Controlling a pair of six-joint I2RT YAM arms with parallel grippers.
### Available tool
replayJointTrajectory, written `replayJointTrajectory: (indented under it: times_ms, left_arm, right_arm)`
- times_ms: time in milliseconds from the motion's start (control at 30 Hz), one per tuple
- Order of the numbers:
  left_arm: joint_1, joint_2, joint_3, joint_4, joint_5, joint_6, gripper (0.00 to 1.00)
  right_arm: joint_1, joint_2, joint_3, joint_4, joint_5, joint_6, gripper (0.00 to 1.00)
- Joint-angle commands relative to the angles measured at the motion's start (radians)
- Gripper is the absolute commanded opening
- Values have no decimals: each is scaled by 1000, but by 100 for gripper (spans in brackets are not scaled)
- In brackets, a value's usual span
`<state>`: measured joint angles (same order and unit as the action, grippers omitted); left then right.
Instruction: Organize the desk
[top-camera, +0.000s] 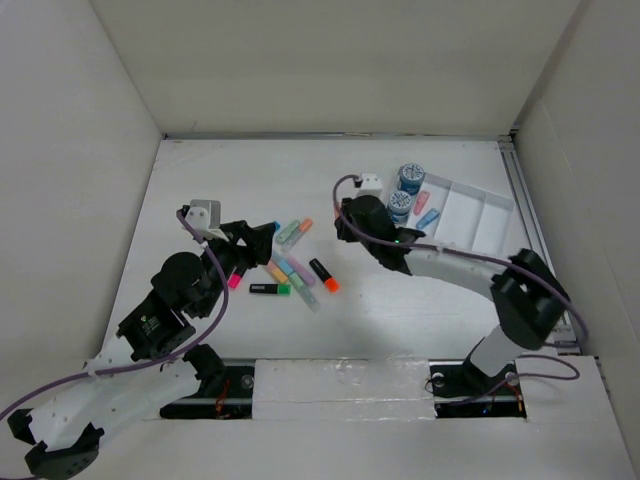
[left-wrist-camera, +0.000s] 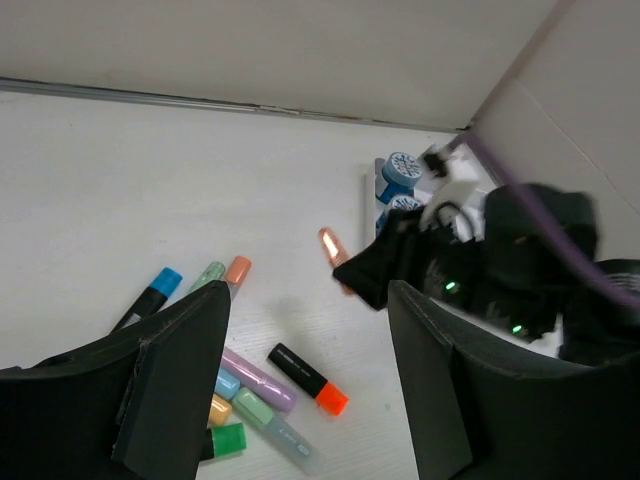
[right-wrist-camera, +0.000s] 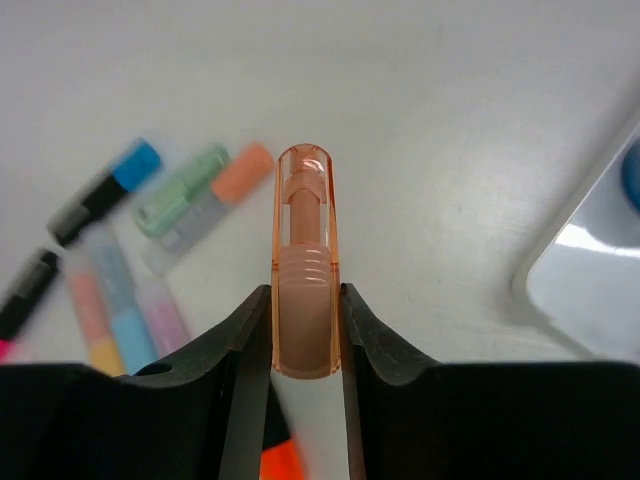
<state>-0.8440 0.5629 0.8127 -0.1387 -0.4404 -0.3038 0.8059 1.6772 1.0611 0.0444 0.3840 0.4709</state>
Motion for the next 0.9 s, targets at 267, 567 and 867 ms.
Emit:
replayJointTrajectory:
  times_ms: [267, 567, 867]
  left_arm:
    - [2, 9, -1, 45, 19, 6, 60]
    - [2, 23, 2, 44, 5, 8, 60]
    - [2, 15, 0, 44, 3, 6, 60]
  right_arm:
    - [-387, -375, -299, 103, -48, 60, 11]
    - [-553, -189, -240, 94, -157, 54, 16]
    - [-510, -278, -225, 63, -109, 68, 65]
